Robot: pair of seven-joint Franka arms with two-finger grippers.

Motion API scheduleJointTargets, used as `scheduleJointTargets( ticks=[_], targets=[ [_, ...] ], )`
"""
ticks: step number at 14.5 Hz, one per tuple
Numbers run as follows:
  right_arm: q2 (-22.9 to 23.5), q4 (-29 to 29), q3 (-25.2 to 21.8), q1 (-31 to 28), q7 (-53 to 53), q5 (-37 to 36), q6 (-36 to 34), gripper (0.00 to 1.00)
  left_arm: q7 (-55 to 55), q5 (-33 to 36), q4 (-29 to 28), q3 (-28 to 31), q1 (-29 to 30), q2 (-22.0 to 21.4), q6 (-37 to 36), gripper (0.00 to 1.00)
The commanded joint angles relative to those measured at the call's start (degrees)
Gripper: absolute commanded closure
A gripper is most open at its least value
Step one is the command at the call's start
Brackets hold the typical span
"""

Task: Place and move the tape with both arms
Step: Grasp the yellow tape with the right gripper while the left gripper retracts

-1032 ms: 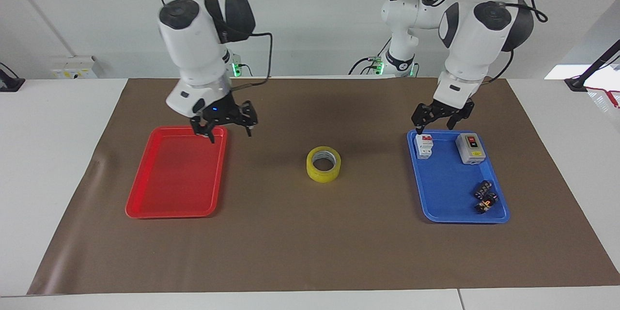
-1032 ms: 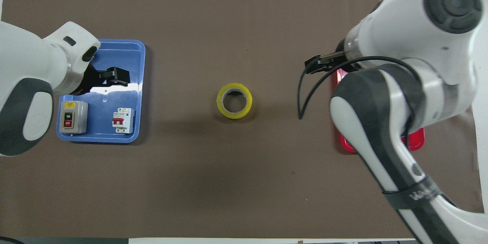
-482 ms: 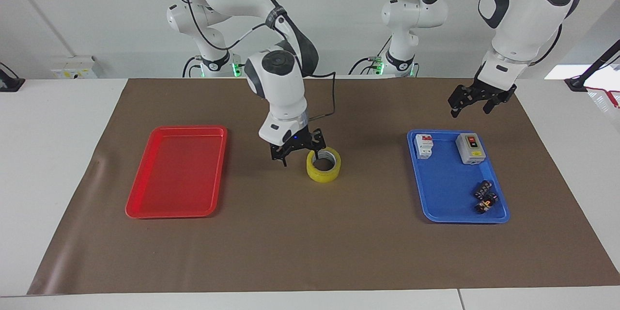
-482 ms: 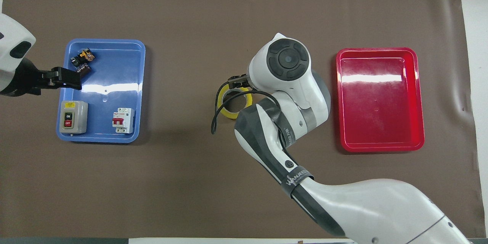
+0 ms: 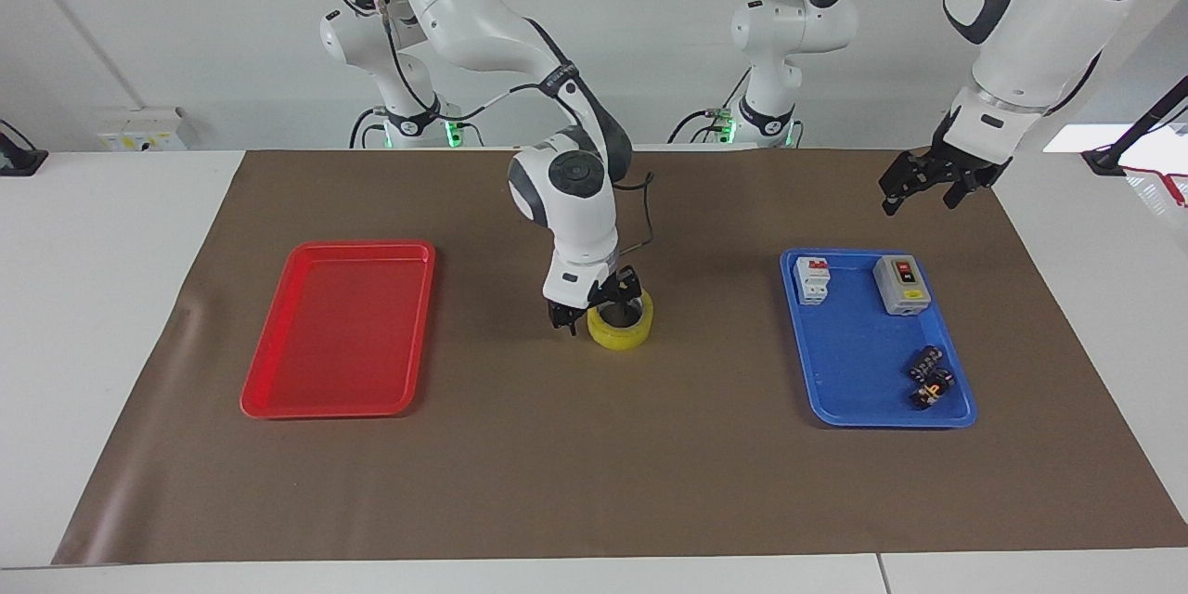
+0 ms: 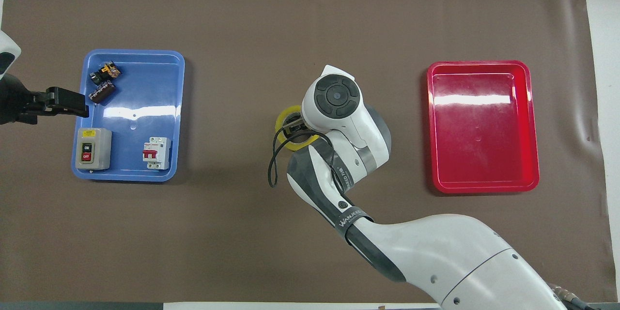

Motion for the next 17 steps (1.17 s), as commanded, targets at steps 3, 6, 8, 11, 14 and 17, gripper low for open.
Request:
scheduleJointTargets(
  ticks=[3,6,8,11,14,17],
  targets=[
    [-0.32,-1.64,0.04,0.01,-3.71,-0.46,1.38,0.03,1.74,-1.60,0.98,-0.11,1.27,0.05,-1.98,0.00],
    [0.03,-1.72,0.04,0.36,-4.69,-0.64,1.99,0.32,1.74,-1.60,1.68,-0.11,1.27,0.05,-2.77,0.00],
    [0.47,-1.72,0.04,0.80,-5.21,-1.69,1.82,0.98,1.74,-1.60,1.69,-0.11,1.27,-0.04,-2.77,0.00],
    [0.13,-0.41,0.04,0.55,-5.48,-2.04,-0.11,1.00,1.74,-1.51,1.16,-0.29,1.18,-1.08,-2.86,0.00],
    [0.83,7.83,-0.05,0.02,-5.30,-3.19,-11.51,1.00,1.83,-1.51,1.07,-0.37,1.18,-1.27,-2.94,0.00],
    [-1.97,9.00,-0.31,-2.96,-4.95,-3.01,-15.58,1.00,4.10,-1.51,3.17,-0.11,1.35,-0.83,-4.60,0.00]
  ],
)
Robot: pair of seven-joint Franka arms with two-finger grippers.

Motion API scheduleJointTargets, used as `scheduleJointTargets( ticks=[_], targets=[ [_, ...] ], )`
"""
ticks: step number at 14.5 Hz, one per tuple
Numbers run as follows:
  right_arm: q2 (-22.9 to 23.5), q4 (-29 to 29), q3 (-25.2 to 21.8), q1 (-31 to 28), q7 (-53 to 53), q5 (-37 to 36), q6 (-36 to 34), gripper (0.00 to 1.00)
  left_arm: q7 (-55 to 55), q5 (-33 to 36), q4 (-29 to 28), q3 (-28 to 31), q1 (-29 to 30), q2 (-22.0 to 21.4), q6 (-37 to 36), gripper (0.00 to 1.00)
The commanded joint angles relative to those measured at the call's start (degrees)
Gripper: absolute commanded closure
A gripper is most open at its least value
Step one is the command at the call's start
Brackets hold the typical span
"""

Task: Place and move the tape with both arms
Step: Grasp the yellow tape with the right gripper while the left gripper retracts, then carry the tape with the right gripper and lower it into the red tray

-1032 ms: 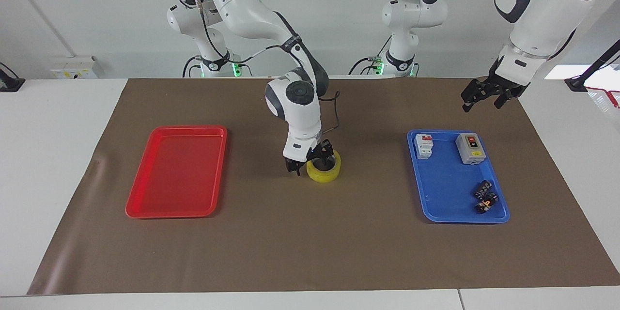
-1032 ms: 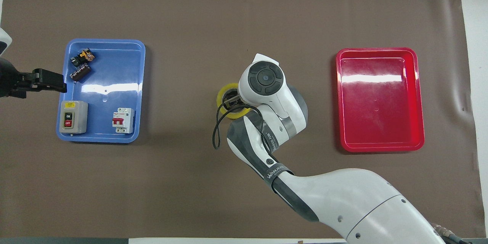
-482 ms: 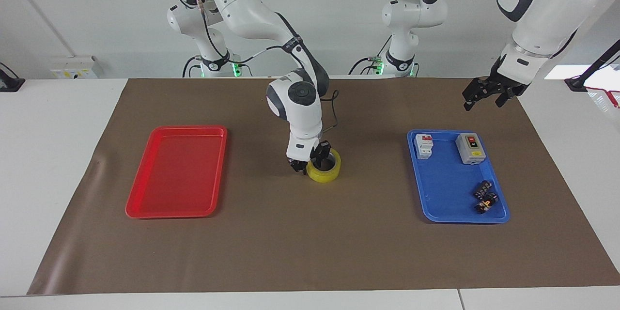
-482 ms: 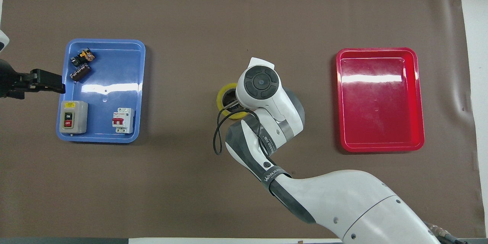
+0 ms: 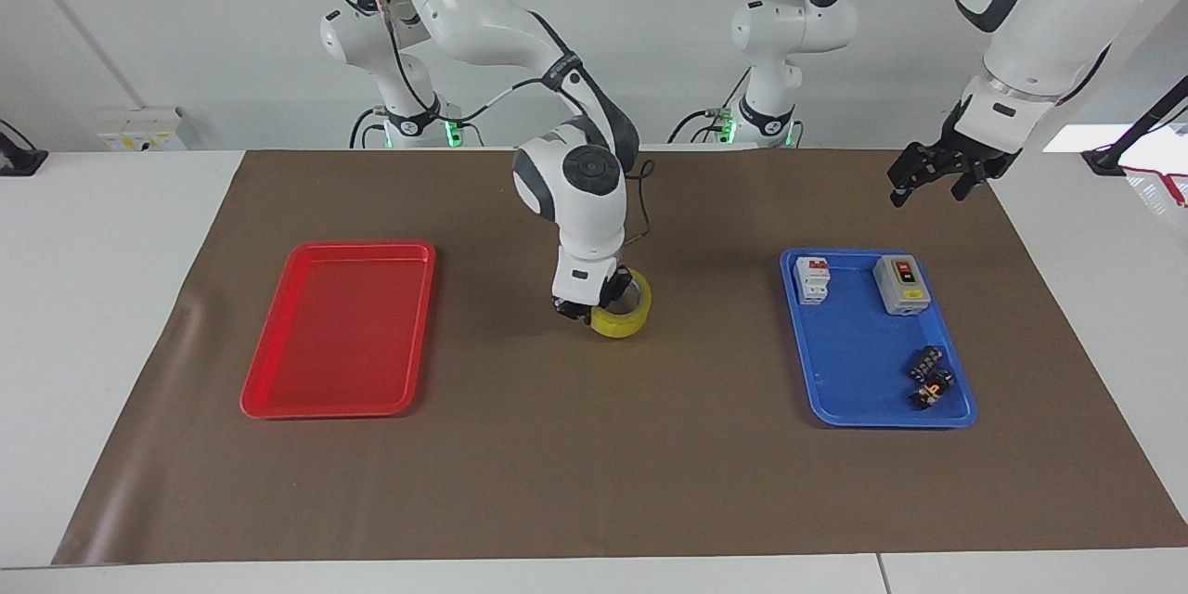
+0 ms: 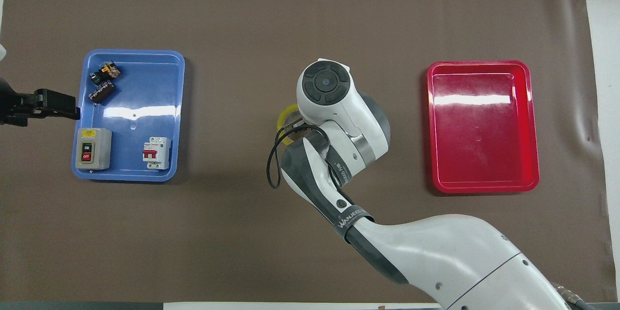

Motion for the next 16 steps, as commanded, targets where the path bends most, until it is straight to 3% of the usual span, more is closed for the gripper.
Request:
scheduleJointTargets(
  ticks=[1,7,14,16],
  targets=[
    [-2.74,1.17,0.20,-4.23,-0.71,-0.47,-3.37,1.00,3.13,-1.35,3.90,0.09,1.13,0.42,-3.92,0.00],
    [-9.33,-1.20,0.20,-17.40,-2.63,-0.47,-9.43,1.00,4.36,-1.44,5.33,0.18,1.57,1.39,-5.60,0.00],
    [-12.94,-10.59,0.20,-32.88,-24.08,-0.47,-9.09,1.00,4.63,-1.35,4.27,-0.09,0.87,0.87,-5.42,0.00],
    [-15.04,-16.90,0.20,-37.36,-30.73,-0.39,-5.07,1.00,4.45,-1.35,4.27,-0.17,0.87,0.87,-5.34,0.00]
  ],
)
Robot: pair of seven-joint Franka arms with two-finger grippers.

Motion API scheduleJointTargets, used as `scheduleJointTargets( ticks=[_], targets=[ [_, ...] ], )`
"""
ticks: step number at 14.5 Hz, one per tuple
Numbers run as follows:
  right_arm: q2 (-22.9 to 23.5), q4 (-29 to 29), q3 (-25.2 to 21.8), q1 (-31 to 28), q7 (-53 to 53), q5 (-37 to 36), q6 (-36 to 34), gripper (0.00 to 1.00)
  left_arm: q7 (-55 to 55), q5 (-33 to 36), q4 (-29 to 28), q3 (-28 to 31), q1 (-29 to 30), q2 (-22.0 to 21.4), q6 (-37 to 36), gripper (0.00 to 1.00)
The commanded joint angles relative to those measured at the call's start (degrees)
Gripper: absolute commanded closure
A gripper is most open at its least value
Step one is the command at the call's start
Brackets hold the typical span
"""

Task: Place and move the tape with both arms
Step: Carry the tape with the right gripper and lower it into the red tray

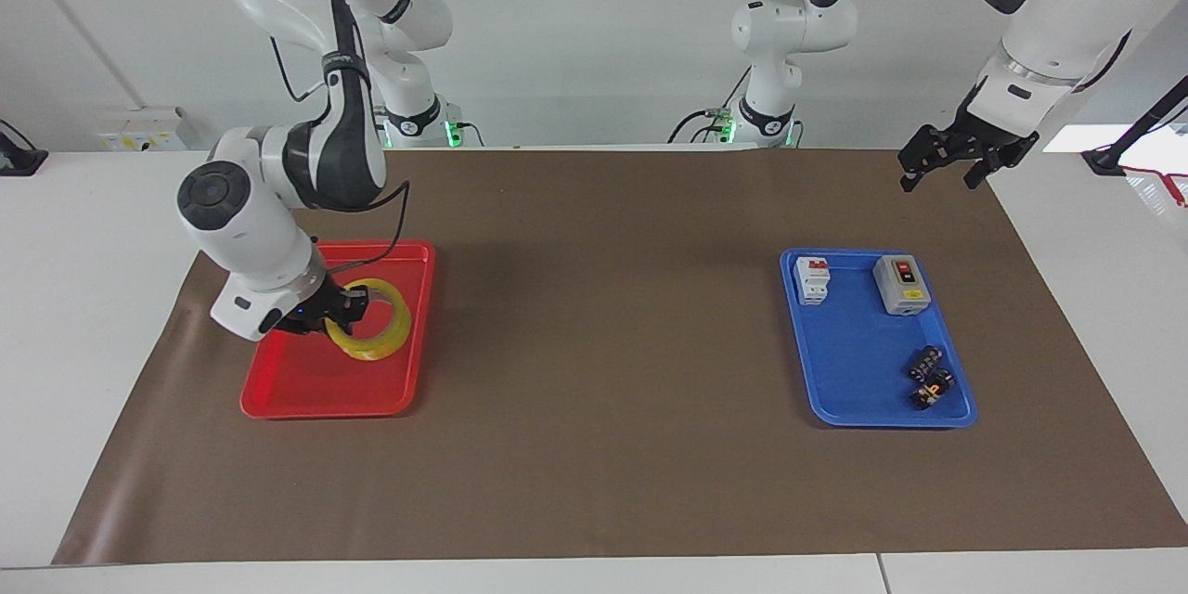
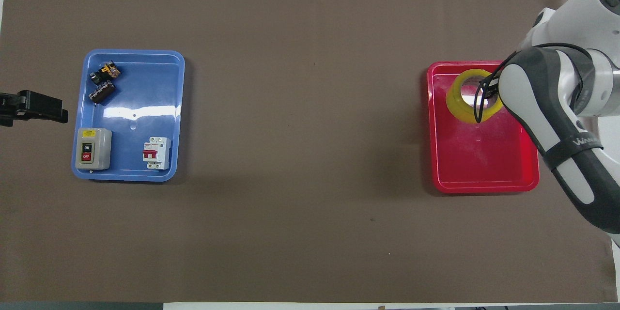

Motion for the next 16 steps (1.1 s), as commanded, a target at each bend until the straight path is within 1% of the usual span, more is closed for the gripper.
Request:
scheduleJointTargets(
  ticks=[1,3,8,11,13,16],
  targets=[
    [-5.27,-11.03,1.08,-4.68,-7.71,0.14,6.91,1.00,0.77,-1.28,0.53,-0.02,0.12,0.20,-0.97,0.00],
    [-6.24,-14.56,1.08,-5.21,-7.91,0.49,10.70,1.00,0.77,-1.28,0.53,-0.02,0.30,0.20,-0.97,0.00],
    [-7.91,-21.16,1.08,-4.69,-7.65,0.50,17.38,1.00,0.77,-1.28,0.53,-0.02,0.30,0.20,-0.88,0.00],
    [-8.00,-21.87,1.08,-4.51,-7.65,0.50,18.18,1.00,0.77,-1.28,0.53,-0.02,0.30,0.20,-0.88,0.00],
    [-7.82,-23.18,1.08,-4.60,-7.74,0.50,20.90,1.00,0.77,-1.28,0.53,-0.02,0.30,0.20,-0.88,0.00],
    [-7.91,-23.63,1.08,-4.51,-7.91,0.50,21.17,1.00,0.77,-1.28,0.53,-0.02,0.30,0.20,-0.88,0.00]
  ],
)
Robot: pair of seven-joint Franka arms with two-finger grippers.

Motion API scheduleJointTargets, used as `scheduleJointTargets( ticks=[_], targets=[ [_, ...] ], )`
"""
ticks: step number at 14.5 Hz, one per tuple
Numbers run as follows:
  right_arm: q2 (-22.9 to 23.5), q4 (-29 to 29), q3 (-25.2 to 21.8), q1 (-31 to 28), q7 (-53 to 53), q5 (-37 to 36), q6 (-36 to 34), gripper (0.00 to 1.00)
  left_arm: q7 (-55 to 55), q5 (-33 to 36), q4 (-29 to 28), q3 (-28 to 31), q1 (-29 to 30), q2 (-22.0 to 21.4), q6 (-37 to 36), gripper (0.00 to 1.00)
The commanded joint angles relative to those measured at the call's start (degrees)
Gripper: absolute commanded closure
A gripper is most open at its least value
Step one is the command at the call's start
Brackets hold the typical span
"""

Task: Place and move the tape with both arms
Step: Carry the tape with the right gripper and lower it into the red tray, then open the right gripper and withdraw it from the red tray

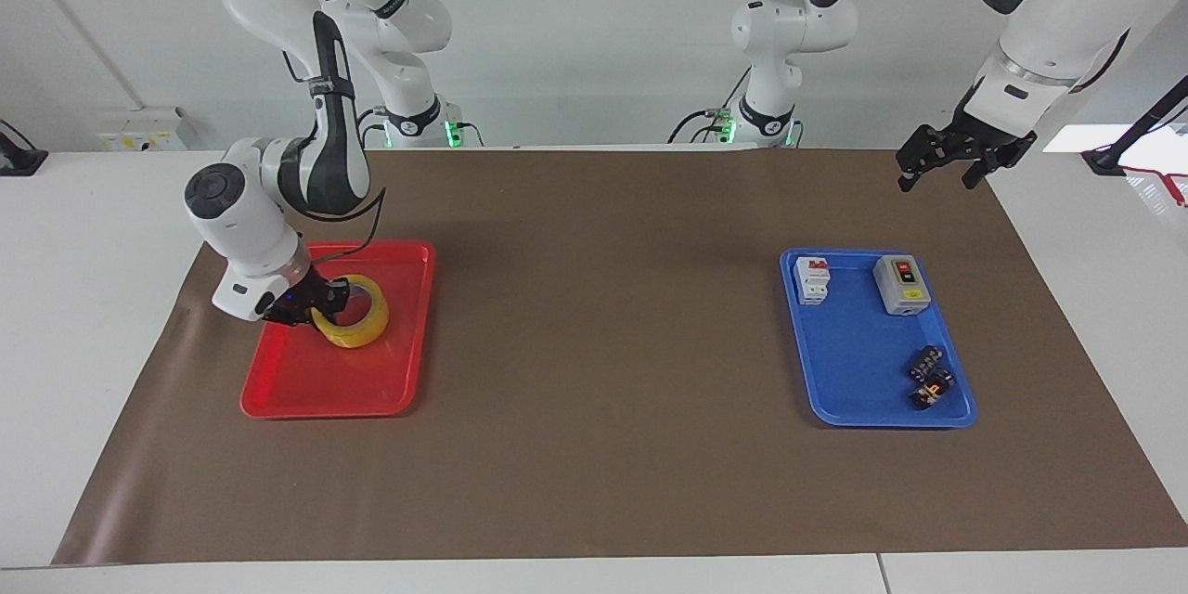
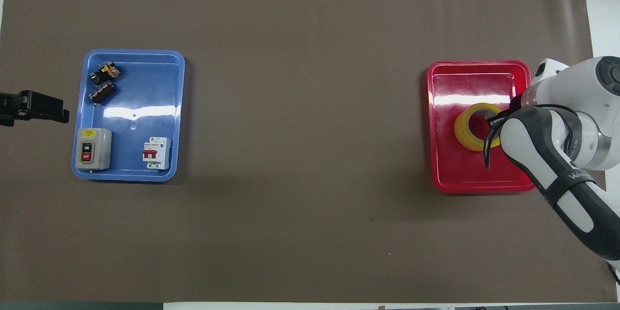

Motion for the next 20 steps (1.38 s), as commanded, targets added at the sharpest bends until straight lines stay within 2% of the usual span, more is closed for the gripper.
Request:
scheduleJointTargets(
  ticks=[1,2,6,11,14,18,20],
  targets=[
    [-1.97,-1.94,0.24,-0.13,-0.72,0.46,0.93,0.50,0.77,-1.28,0.53,0.01,0.36,0.20,-0.87,0.00],
    [-1.97,-1.94,0.24,-0.13,-0.37,0.46,0.58,0.01,0.77,-1.28,0.53,0.01,0.36,0.20,-0.87,0.00],
    [-2.23,0.25,0.32,0.13,5.06,0.46,-0.21,0.00,0.77,-1.28,0.53,0.01,0.36,0.20,-0.87,0.00],
    [-3.90,9.56,0.41,1.27,16.39,-0.50,-7.58,0.00,0.77,-1.28,0.53,0.01,0.36,0.20,-0.87,0.00],
    [-7.84,10.54,0.41,1.63,24.74,-0.50,-11.18,0.00,0.77,-1.28,0.53,0.01,0.36,0.20,-0.87,0.00],
    [-14.08,11.68,0.50,2.59,30.55,-0.59,-17.86,0.00,0.68,-1.28,0.53,0.01,0.36,0.20,-0.87,0.00],
    [-15.76,15.17,0.94,3.38,35.02,-1.38,-24.61,0.00,0.77,-1.28,0.53,0.01,0.36,0.20,-0.87,0.00]
  ],
)
